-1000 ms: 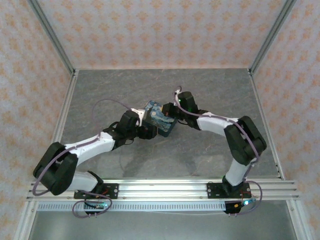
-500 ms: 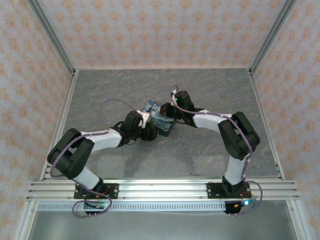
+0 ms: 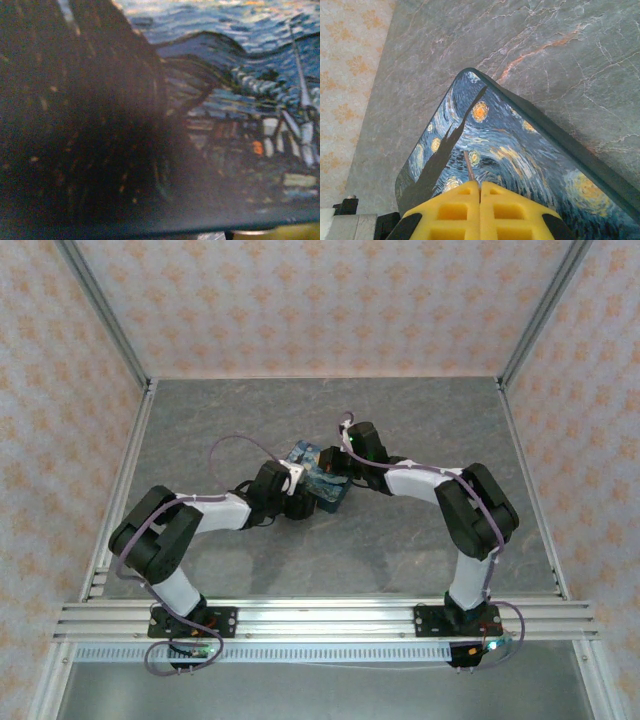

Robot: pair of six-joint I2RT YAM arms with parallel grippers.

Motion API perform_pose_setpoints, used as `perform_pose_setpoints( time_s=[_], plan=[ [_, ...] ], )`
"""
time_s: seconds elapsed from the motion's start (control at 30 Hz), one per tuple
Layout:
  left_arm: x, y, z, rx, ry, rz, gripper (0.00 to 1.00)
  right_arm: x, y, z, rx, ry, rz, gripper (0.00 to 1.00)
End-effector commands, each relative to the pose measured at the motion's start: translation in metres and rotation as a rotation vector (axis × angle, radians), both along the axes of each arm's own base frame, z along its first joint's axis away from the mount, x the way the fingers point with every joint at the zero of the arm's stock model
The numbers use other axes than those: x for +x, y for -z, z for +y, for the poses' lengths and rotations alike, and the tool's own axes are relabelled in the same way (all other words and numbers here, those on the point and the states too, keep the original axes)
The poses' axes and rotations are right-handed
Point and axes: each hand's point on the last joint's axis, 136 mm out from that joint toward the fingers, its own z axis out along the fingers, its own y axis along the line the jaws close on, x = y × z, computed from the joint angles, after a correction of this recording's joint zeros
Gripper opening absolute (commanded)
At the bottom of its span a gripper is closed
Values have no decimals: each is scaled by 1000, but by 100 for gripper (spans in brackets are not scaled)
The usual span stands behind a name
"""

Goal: Unlock the padlock with the key

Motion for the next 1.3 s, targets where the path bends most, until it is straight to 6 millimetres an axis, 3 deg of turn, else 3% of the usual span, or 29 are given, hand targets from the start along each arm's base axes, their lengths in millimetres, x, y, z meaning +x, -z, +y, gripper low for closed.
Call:
perform_pose_setpoints(
  time_s=[0.0,0.37,0.67,1.07,1.27],
  plan=[
    [22,-14,-12,-44,10,-78,60,-19,50,-10,-126,-5,114,0],
    [12,-17,-27,-109,54,-51,47,-19,48,-8,-121,-8,105,0],
    [16,-21,-29,-128,29,-64,38,-19,46,-7,-116,-6,97,0],
    [15,-7,-27,-40,-12,-81,41,-20,42,-7,-114,-2,86,0],
    [16,-2,-30,-37,-19,-81,36,-21,41,-6,-112,-3,81,0]
  ],
)
